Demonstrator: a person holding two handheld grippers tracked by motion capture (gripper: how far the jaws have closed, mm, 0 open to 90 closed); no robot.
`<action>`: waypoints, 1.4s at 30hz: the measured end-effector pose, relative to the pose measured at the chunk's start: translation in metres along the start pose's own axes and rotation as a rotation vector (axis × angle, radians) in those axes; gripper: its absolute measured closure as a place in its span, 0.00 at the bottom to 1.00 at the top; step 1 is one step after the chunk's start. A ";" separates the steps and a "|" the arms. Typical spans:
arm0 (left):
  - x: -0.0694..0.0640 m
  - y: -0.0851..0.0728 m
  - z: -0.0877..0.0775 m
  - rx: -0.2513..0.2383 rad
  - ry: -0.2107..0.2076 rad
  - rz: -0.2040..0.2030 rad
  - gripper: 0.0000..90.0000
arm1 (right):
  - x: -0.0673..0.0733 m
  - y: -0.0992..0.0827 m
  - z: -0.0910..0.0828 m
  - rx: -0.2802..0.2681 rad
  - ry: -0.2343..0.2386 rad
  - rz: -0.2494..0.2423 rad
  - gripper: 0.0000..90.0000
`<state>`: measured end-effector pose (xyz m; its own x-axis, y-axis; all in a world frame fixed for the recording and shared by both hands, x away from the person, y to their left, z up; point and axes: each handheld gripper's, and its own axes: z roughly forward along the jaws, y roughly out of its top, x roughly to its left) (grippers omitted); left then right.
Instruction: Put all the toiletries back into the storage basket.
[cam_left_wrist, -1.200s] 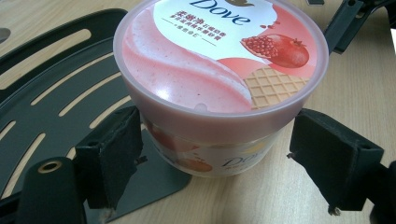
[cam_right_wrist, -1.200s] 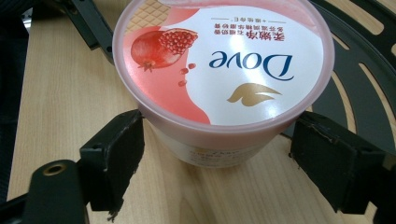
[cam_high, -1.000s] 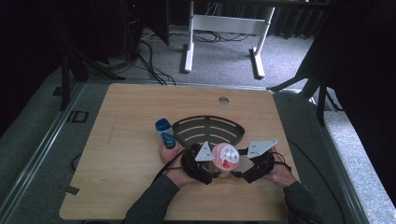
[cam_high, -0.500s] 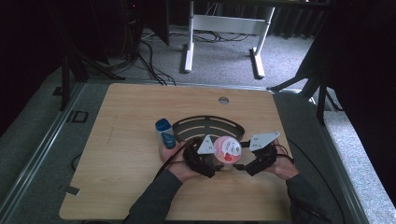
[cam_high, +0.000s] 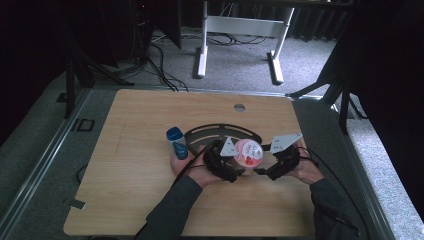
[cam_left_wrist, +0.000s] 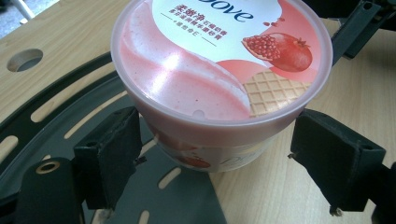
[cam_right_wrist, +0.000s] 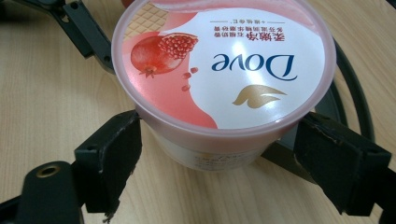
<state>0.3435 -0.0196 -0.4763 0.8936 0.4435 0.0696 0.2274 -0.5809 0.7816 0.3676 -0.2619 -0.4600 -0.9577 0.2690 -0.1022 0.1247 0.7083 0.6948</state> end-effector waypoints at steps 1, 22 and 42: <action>0.001 0.001 0.001 -0.001 0.000 0.001 0.19 | -0.001 0.000 -0.001 0.002 -0.003 -0.001 0.17; 0.021 0.019 0.014 -0.006 0.053 0.014 0.19 | -0.037 0.002 0.001 0.005 0.014 0.038 0.17; 0.043 0.017 0.035 -0.019 0.067 -0.043 0.19 | -0.065 0.005 0.015 0.073 0.011 0.077 0.17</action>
<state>0.3989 -0.0344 -0.4816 0.8549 0.5132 0.0764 0.2574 -0.5473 0.7964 0.4348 -0.2660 -0.4600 -0.9474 0.3173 -0.0422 0.2163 0.7318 0.6462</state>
